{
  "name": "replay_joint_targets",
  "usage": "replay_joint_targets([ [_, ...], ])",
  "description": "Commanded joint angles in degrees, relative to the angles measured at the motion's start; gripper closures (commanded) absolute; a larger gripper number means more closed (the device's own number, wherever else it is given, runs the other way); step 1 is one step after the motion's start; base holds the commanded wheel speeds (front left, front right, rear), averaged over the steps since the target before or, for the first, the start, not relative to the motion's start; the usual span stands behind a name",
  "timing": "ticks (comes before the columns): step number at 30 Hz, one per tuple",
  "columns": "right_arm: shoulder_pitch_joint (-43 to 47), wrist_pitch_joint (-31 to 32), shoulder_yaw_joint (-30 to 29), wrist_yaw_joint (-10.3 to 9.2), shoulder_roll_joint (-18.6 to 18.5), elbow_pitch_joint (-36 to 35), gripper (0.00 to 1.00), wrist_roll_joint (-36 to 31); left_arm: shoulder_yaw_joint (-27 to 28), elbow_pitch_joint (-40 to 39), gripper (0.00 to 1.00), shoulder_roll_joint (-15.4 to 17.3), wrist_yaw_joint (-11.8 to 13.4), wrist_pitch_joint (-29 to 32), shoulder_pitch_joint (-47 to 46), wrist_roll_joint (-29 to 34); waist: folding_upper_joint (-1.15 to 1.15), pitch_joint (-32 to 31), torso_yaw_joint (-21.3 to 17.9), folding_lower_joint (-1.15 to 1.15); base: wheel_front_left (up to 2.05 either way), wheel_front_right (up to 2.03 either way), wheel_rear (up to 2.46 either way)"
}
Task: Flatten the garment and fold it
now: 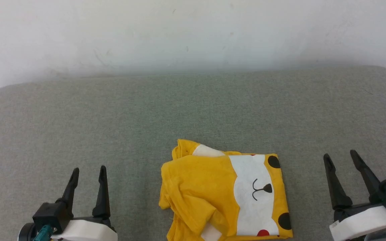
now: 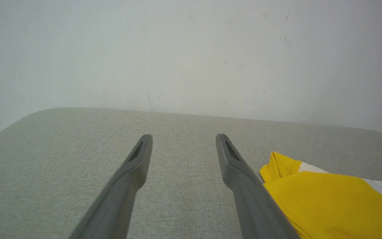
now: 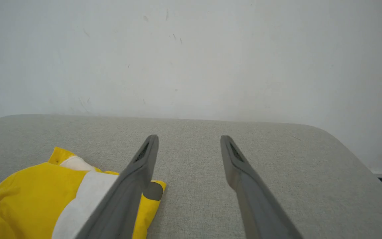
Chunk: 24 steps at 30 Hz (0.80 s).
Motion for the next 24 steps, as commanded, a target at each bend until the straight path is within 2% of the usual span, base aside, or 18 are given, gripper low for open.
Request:
replay_joint_targets([
  [1,1.02,0.4,-0.14,-0.04,1.08,-0.99,0.0,-0.32,0.32,-0.21,0.0,-0.04,0.48,-0.27,0.66,0.15,0.0,0.0,-0.42,0.01,0.0,0.0,0.0],
  [6,1.24,3.17,-1.12,-0.04,2.57,-0.65,0.0,2.33,0.61,-0.17,0.0,-0.26,0.58,-0.27,0.67,-0.12,0.0,0.58,-0.8,0.01,0.0,0.0,0.0],
  [10,-0.48,7.66,-6.09,-0.04,0.93,1.72,0.0,7.77,0.81,-0.07,0.0,-0.66,0.35,-0.27,0.11,-0.53,0.0,1.01,-0.28,0.01,0.0,0.0,0.0],
  [13,-1.17,16.33,-10.66,-0.04,-1.26,6.9,0.0,13.73,1.14,-0.25,0.0,-1.27,0.01,-0.27,-0.3,-0.75,0.0,1.06,0.86,0.01,0.0,0.0,0.0],
  [17,-1.77,31.86,-13.12,-0.04,-2.61,15.28,0.0,28.46,1.39,-0.09,0.0,-2.42,-0.45,-0.27,-0.76,-0.57,0.0,0.8,3.23,0.01,0.0,0.0,0.0],
  [21,-3.64,43.66,-14.27,-0.04,-0.11,20.7,0.0,40.81,1.58,0.34,0.0,-3.45,-0.98,-0.27,-1.23,-0.15,0.0,1.14,5.21,0.01,0.0,0.0,0.0],
  [24,-6.57,47.56,-13.63,-0.04,2.78,22.29,0.0,46.93,1.9,0.56,0.0,-4.04,-1.4,-0.27,-1.52,0.17,0.0,1.75,6.11,0.01,0.0,0.0,0.0],
])
